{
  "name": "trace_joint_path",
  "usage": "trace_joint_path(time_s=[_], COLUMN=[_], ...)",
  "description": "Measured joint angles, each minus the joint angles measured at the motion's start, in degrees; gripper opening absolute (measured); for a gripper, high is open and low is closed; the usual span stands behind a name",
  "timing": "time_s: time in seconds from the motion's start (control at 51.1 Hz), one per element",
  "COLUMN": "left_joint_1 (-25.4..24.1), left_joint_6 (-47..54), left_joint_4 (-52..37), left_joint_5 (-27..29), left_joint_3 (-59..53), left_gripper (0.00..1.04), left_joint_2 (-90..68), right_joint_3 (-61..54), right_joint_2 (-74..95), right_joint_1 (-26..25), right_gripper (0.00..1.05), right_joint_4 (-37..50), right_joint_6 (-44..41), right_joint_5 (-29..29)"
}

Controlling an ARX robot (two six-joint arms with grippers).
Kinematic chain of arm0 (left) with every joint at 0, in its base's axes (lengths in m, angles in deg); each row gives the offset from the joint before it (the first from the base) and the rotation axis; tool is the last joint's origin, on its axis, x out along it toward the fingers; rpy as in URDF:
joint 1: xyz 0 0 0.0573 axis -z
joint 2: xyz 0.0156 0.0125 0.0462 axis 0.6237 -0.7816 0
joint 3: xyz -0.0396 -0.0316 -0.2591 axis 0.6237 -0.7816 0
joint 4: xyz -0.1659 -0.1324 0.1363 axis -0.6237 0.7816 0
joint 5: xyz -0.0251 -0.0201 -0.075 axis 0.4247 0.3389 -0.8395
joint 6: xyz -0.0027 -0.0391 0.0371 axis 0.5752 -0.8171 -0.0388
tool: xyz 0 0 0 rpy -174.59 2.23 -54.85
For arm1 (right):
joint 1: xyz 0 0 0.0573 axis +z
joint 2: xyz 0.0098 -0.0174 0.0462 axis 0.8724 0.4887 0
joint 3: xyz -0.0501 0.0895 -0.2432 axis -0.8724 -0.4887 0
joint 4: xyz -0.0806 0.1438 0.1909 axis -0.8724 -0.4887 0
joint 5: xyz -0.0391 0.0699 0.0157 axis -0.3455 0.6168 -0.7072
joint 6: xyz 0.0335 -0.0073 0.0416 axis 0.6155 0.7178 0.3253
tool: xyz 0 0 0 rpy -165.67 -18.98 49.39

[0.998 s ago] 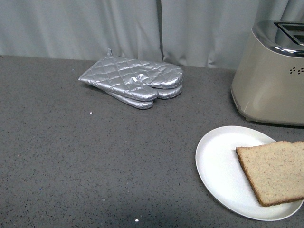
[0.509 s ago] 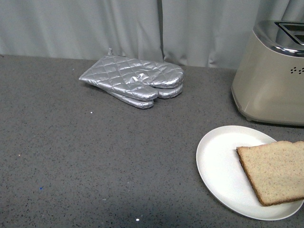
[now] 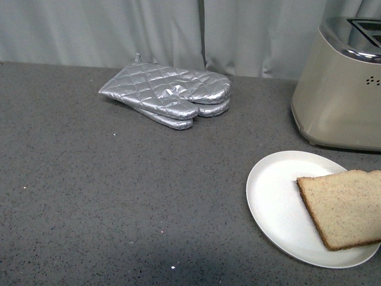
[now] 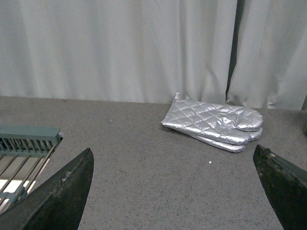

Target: Put bread into toaster

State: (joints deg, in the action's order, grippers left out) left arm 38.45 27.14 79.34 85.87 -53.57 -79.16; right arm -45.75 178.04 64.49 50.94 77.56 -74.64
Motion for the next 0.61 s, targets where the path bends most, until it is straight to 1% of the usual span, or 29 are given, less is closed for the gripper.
trace_joint_path(time_s=[0.606], left_joint_1=[0.0], left_joint_6=[0.0], left_joint_4=[0.0], left_joint_5=[0.0], left_joint_3=[0.0], left_gripper=[0.98], left_joint_2=[0.0], right_joint_3=[5.2], right_joint_2=[5.3], right_joint_1=[-0.6], right_gripper=[0.95], right_joint_4=[-0.9], right_joint_6=[1.2], right_joint_5=[0.6])
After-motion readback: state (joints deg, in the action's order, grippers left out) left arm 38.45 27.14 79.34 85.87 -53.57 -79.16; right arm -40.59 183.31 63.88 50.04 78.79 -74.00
